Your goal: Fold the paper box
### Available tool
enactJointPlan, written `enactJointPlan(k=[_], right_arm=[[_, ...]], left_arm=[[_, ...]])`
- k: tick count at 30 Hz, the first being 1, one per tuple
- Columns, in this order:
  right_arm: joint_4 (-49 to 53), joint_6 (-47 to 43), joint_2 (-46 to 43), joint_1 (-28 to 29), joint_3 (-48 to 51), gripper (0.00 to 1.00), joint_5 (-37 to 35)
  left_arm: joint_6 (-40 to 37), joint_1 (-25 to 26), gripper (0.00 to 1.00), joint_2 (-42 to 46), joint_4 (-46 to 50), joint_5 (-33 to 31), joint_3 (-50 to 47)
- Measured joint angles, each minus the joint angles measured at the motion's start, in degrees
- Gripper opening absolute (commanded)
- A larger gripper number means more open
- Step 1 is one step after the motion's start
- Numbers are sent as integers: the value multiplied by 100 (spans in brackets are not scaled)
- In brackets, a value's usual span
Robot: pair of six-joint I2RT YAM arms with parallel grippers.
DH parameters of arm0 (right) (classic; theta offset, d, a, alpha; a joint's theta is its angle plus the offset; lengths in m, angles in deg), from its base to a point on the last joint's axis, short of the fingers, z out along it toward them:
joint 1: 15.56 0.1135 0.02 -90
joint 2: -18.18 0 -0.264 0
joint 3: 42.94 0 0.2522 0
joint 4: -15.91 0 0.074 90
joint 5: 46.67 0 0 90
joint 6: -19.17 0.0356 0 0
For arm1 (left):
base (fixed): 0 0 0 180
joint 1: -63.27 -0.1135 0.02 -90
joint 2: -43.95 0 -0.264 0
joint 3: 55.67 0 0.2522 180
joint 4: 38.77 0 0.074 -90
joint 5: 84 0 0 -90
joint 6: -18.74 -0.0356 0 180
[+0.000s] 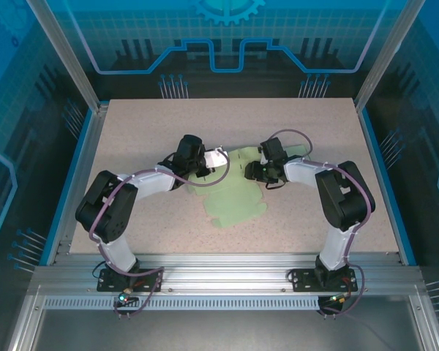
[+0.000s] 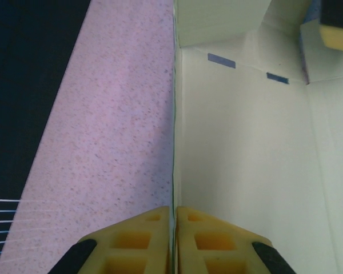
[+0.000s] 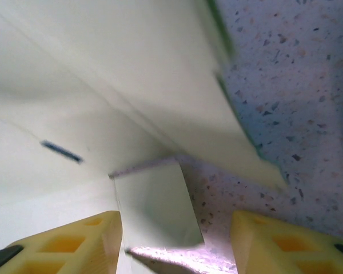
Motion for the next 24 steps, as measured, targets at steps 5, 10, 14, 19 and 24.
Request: enactJointPlan(k=[5, 10, 14, 19, 24], right_arm=[[-385, 170, 0, 7, 129, 48, 304], [-643, 179, -9, 11, 234, 49, 396], [-750, 140, -11, 11, 234, 49, 313], [-721, 125, 2, 11, 184, 50, 98], [-769, 83, 190, 11, -35, 49, -11]], left_arm=[[-52, 28, 12, -4, -422, -175, -48], [-66, 59, 12, -4, -566, -214, -151], [-63, 59, 12, -4, -577, -214, -190], [-63, 59, 12, -4, -577, -214, -192], [-63, 59, 12, -4, -577, -210, -192]])
